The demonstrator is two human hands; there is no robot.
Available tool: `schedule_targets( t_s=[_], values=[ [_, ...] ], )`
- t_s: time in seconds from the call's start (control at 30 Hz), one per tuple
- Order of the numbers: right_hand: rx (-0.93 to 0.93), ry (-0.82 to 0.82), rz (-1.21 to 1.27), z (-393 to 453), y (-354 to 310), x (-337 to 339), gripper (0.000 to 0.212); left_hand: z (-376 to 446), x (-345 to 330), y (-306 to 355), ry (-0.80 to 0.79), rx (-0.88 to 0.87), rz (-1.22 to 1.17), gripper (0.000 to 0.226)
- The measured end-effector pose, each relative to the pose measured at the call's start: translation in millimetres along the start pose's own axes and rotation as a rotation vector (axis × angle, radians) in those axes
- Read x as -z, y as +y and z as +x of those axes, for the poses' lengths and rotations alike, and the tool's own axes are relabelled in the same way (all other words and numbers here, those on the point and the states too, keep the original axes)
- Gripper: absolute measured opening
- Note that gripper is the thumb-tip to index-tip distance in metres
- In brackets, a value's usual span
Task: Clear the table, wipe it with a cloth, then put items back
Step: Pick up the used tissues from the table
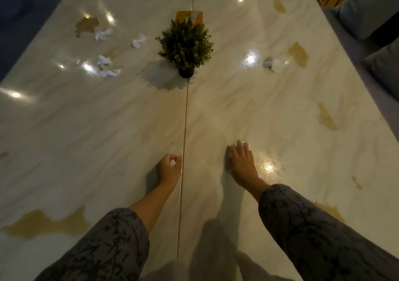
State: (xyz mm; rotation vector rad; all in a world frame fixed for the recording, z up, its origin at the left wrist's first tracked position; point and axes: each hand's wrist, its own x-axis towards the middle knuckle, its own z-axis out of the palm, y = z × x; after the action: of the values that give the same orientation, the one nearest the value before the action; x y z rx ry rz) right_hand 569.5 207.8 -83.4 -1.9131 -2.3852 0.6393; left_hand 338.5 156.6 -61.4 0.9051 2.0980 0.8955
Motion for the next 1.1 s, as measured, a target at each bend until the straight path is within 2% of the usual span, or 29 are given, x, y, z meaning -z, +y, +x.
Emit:
schedule_targets(
  t_s=[0.13, 0.23, 0.33, 0.43, 0.5, 0.6, 0.73, 0.83, 1.0, 1.1],
  values=[
    [0.148, 0.104, 0.019, -48, 13, -21, 0.069, -24, -1, -10, -0.014, 0.003, 0.022, 0.023],
    [0.242, 0.195, 0.1, -83, 20, -34, 0.056, -41, 0, -14, -0.071, 0.01, 0.027, 0.038],
    [0.151, 0.198, 0.175, -101, 19, -37, 0.048, -49, 2, -14, -0.141, 0.059, -0.012, 0.038],
    [-0.008, 0.258, 0.343, -112, 8, -29, 0.021, -59, 9, -8, -0.172, 0.079, -0.046, 0.028],
    [-0.119, 0.322, 0.467, -116, -5, -20, 0.014, -66, 16, -1, -0.187, 0.07, -0.024, 0.023],
    [-0.211, 0.396, 0.49, -121, -28, -8, 0.025, -79, 31, 9, -0.174, 0.043, -0.022, 0.019],
    [-0.23, 0.451, 0.586, -128, -67, 5, 0.046, -93, 60, 17, -0.133, -0.034, -0.06, 0.028],
    [-0.176, 0.447, 0.743, -135, -103, 15, 0.043, -101, 80, 24, -0.141, -0.045, -0.089, 0.015],
    [-0.158, 0.495, 0.91, -150, -150, 30, 0.033, -118, 109, 32, -0.18, -0.059, -0.181, 0.014],
    [-0.155, 0.471, 0.964, -164, -169, 29, 0.031, -131, 125, 29, -0.177, -0.041, -0.268, 0.018]
  ],
)
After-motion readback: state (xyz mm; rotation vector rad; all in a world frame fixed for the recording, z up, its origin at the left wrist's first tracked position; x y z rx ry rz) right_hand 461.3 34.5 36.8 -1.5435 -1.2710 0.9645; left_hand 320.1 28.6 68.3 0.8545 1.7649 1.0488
